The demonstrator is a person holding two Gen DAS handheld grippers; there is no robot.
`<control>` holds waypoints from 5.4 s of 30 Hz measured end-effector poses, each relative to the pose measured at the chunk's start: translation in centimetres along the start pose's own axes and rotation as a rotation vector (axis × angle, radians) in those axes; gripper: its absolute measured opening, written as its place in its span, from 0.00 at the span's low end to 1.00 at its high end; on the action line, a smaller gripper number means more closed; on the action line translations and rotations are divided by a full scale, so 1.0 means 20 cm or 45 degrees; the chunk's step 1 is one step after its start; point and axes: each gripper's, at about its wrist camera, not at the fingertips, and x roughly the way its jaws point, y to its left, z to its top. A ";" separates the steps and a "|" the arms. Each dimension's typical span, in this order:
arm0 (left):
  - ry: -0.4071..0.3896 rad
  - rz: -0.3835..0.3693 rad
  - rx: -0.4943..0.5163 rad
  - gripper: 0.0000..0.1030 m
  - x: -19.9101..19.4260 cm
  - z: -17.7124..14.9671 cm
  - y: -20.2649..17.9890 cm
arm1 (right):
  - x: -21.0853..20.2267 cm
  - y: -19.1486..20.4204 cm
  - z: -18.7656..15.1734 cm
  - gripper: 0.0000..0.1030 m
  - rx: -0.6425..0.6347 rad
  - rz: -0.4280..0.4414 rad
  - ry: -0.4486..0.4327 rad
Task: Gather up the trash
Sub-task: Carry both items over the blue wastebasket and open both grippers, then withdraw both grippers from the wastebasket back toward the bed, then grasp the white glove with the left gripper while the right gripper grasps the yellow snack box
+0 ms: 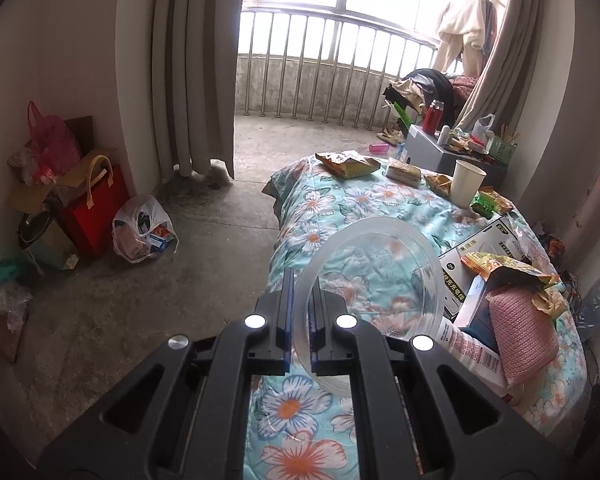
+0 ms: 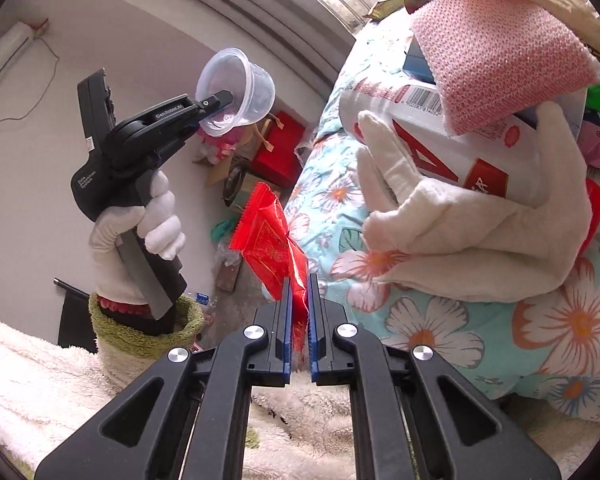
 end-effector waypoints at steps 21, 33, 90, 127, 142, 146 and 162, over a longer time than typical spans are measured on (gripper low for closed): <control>0.199 -0.784 0.723 0.04 0.00 0.12 -1.98 | -2.03 -0.66 -0.50 0.06 0.615 -0.761 -1.310; 0.579 -0.864 1.253 0.04 0.45 -0.80 -3.51 | -2.34 -1.72 -0.69 0.07 1.202 -0.885 -1.342; 0.123 -0.764 0.228 0.76 -0.17 -0.14 -0.43 | -1.23 -0.16 0.05 0.94 0.017 -0.530 -0.719; 0.330 -0.735 0.672 0.10 0.05 -0.66 -0.66 | -0.69 -0.19 0.42 0.75 0.172 -0.248 -0.404; 0.315 -0.930 0.377 0.09 -0.03 -0.53 -0.42 | -0.40 -0.46 0.73 0.58 0.423 -0.209 -0.274; 0.321 -0.863 0.408 0.09 0.00 -0.55 -0.43 | -0.35 -0.50 0.74 0.55 0.471 -0.189 -0.239; 0.302 -0.827 0.463 0.09 -0.02 -0.52 -0.47 | -0.48 -0.47 0.72 0.13 0.469 0.067 -0.360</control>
